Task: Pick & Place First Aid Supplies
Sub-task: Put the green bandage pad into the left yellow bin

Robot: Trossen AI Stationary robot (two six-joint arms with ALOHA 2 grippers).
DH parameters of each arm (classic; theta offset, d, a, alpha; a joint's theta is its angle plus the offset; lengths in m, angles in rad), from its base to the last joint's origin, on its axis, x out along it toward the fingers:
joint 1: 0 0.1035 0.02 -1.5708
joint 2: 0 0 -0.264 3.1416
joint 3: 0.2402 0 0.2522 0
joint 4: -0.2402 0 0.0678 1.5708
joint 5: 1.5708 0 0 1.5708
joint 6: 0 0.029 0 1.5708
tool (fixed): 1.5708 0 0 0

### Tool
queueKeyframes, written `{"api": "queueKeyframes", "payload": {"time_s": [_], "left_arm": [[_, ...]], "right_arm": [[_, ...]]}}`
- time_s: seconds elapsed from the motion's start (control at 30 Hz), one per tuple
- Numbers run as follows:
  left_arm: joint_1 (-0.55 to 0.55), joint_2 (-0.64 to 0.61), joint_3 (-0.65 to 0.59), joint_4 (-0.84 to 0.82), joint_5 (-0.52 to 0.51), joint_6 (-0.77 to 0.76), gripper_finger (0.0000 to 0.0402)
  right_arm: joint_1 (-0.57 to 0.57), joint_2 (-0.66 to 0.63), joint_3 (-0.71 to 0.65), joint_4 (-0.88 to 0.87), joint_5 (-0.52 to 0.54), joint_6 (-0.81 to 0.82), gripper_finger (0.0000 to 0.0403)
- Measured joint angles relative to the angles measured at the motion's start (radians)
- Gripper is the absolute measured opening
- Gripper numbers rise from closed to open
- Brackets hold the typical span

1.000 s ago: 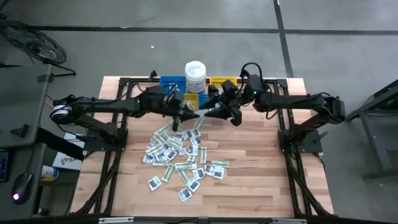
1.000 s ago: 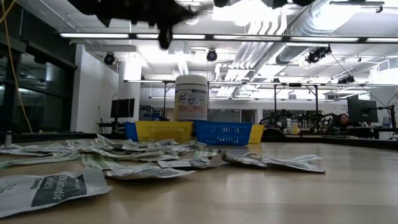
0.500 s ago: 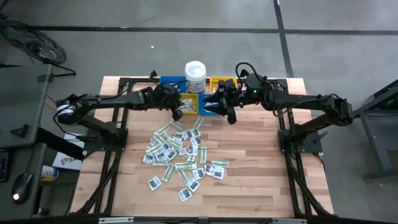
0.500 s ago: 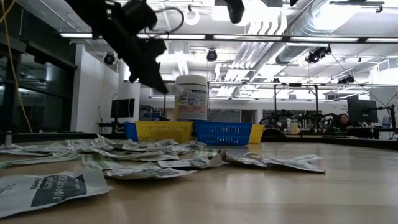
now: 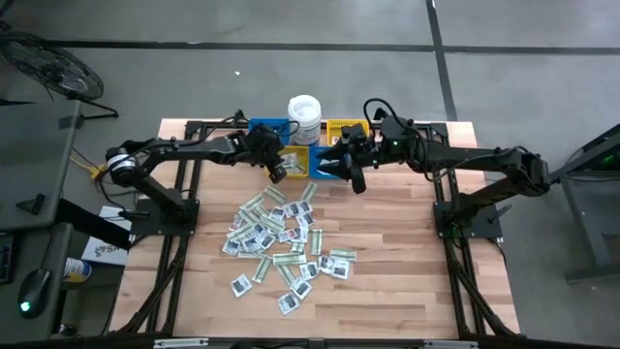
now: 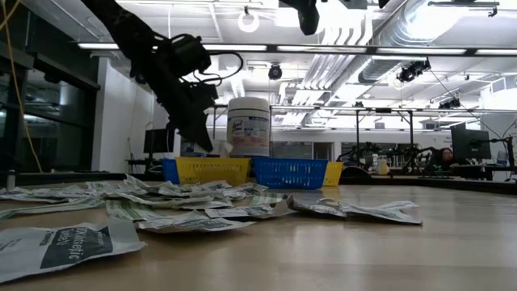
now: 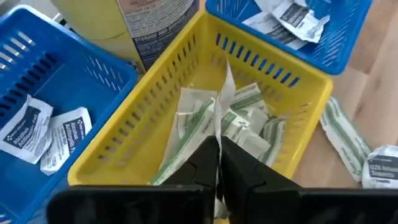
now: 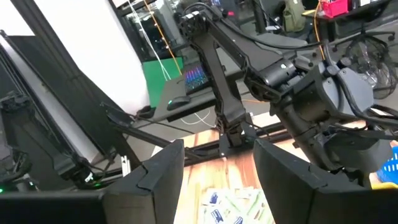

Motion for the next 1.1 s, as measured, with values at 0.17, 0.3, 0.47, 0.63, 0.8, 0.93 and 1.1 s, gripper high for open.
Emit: {"api": "queueKeyframes", "payload": {"time_s": [0.17,0.3,0.47,0.63,0.8,0.93,1.1], "left_arm": [[0.0,0.003,0.0,0.021,0.0,0.028,0.0064],[0.0,0.003,0.0,0.054,-0.012,0.034,0.0111],[0.0,-0.04,0.0,0.053,-0.014,0.076,0.0146],[0.0,-0.119,0.0,0.035,-0.017,0.079,0.0149],[0.0,-0.208,0.001,0.008,-0.007,0.079,0.0149],[-0.008,-0.258,0.001,-0.036,0.013,0.076,0.0149],[-0.021,-0.298,0.001,-0.066,0.049,0.076,0.015]], "right_arm": [[0.0,0.0,0.0,-0.024,0.0,0.001,0.0188],[0.0,0.0,0.0,-0.042,0.0,0.005,0.0188],[0.0,0.0,0.0,-0.093,0.0,0.048,0.0188],[0.009,0.0,0.0,-0.239,0.02,0.071,0.0188],[0.054,0.0,0.0,-0.417,0.077,0.082,0.0188],[0.108,0.0,0.0,-0.551,0.129,0.113,0.0188],[0.189,0.0,0.0,-0.744,0.173,0.242,0.0188]]}}
